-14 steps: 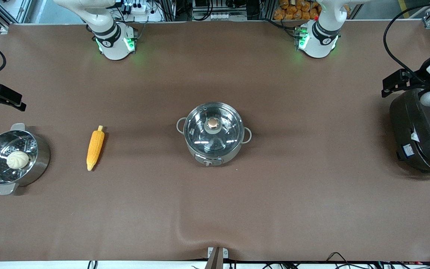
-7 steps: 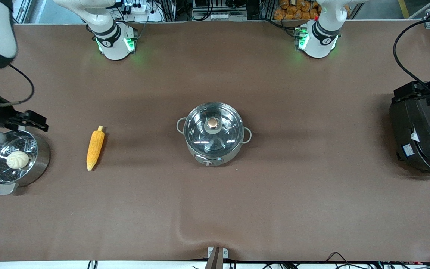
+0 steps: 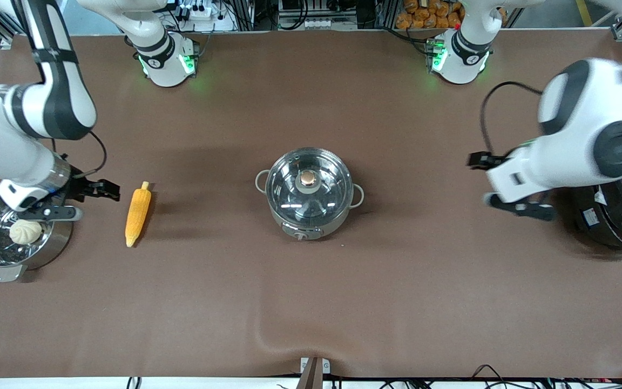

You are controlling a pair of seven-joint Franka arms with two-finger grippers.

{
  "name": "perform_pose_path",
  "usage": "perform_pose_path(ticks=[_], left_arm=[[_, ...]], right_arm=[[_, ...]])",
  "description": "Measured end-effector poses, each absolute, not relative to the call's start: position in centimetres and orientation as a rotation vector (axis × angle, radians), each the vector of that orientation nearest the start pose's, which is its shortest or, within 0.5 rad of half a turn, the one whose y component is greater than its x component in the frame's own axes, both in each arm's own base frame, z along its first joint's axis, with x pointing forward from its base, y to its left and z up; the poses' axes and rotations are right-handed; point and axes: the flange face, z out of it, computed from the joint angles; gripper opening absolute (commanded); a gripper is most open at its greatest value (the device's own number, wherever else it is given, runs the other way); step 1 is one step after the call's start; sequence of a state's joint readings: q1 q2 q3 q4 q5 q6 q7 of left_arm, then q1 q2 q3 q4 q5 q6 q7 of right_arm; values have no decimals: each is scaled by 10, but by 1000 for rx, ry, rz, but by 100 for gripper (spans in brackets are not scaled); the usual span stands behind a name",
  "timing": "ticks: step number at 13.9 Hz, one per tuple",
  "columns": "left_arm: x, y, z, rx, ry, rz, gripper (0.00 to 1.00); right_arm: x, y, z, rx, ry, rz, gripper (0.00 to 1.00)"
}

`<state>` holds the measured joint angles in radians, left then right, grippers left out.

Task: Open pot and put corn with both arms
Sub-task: 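Reach the right gripper to the corn while the left gripper reaches the lid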

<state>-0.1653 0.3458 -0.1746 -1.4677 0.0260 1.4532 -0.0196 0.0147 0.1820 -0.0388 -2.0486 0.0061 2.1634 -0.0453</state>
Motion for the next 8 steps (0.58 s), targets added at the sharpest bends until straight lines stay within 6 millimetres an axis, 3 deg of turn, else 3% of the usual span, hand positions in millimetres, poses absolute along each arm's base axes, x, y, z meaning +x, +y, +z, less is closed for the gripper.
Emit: perform_pose_path(ticks=[2,4,8], left_arm=[[570,-257,451,-2986,451,552,100],[548,-314,454,-2978,391,506,100],[520,-402,458,-3105,171,347,100]], right_arm=[[572,-13,304,-3139,-28,156,100],[573,-16,266,-3141,-21,185,100],[567,-15,217,-3137,-24,266,100]])
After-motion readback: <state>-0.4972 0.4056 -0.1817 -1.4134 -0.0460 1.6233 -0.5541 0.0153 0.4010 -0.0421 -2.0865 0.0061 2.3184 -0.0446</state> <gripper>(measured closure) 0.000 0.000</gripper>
